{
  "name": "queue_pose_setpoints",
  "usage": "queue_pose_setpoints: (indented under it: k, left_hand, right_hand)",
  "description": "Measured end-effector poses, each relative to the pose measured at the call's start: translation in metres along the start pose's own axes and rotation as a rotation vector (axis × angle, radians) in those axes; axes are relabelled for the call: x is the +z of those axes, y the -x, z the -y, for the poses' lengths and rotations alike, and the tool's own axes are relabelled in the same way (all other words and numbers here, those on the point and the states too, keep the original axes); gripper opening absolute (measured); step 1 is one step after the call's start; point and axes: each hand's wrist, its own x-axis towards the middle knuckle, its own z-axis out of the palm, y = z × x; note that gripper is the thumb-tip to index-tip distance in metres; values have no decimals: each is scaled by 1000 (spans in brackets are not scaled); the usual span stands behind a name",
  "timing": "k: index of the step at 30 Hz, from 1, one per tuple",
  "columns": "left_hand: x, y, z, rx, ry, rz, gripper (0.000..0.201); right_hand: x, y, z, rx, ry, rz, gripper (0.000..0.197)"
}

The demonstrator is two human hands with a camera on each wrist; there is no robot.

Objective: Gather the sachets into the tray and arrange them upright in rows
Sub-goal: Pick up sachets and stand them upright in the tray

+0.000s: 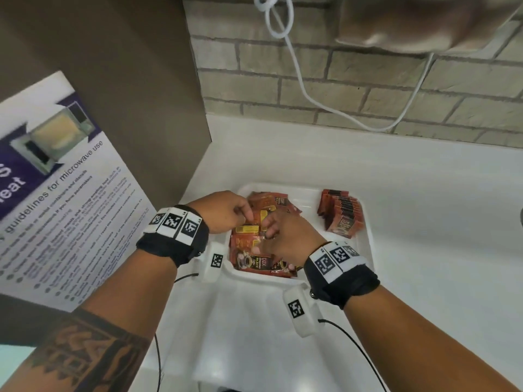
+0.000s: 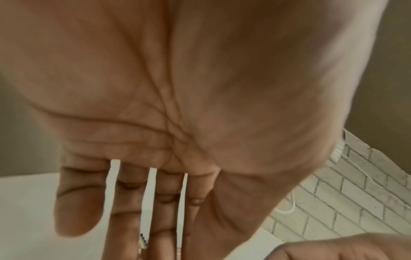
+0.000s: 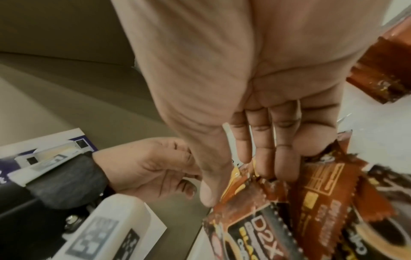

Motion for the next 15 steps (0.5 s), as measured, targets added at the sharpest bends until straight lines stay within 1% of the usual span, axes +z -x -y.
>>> queue_pose_setpoints:
  k: [2,4,6,10,12,15]
  left_hand:
    - [0,2,5,10,12,23,19]
    - [1,3,8,21,31,46,17]
    - [1,3,9,35,53,62,16]
    - [0,4,8,55,94,89,16]
    - [-1,3,6,63,102,97,16]
    - [-3,1,3,58,118,104,17]
  right_hand:
    - [5,0,4,4,31,20,61]
    - [8,0,6,14,45,16,62]
    - [11,0,6,22,78,9,56]
    - [16,2,7,16,127,-13,35]
    - [19,3,7,23,124,-25,30]
    - [21,3,8,23,107,-52,28]
